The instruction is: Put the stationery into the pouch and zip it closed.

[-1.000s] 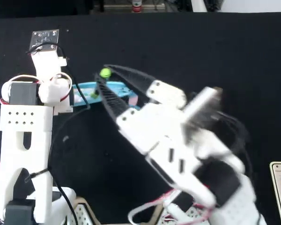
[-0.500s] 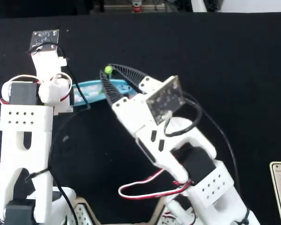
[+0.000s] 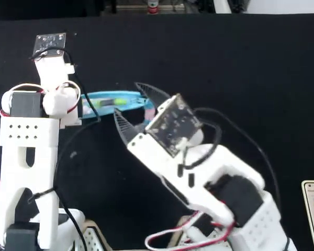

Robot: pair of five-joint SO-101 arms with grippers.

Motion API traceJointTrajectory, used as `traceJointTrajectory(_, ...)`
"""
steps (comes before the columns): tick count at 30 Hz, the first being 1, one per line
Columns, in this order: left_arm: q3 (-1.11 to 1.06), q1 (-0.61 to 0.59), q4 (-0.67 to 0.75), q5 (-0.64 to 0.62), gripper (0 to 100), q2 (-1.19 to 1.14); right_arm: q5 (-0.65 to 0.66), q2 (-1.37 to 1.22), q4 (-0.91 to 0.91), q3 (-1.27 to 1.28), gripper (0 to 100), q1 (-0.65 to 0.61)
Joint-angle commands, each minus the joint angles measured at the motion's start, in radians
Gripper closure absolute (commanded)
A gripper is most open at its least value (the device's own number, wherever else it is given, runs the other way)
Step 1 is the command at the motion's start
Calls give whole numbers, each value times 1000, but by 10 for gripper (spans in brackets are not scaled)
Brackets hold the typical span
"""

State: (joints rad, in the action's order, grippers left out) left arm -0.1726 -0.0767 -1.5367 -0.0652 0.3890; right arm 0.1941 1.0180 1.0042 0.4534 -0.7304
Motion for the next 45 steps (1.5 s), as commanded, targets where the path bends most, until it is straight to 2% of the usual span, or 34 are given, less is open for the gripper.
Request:
traceJointTrajectory(1,-41,-18,2,-3,970,-11,14,16,120,-125,848,-5)
traceJointTrajectory(5,-41,-18,2,-3,970,-11,14,16,233,-94,874,123)
traceJointTrajectory(8,-41,-13,3,-3,970,-11,8,16,238,4,874,218)
traceJointTrajectory(11,-41,-12,3,-3,970,-11,6,16,224,107,874,262)
traceJointTrajectory(17,-41,-13,2,-5,970,-11,5,16,63,331,871,269)
traceJointTrajectory(24,-41,-18,2,-3,970,-11,14,16,-100,496,743,269)
traceJointTrajectory(32,-41,-18,0,-3,970,-11,-34,16,-308,622,747,270)
traceJointTrajectory(36,-42,-18,-2,2,970,-11,14,16,-431,684,747,327)
traceJointTrajectory(39,-56,-18,-2,29,970,-11,28,16,-460,688,747,351)
traceJointTrajectory(45,-56,-19,-3,137,970,-11,32,94,-446,707,747,319)
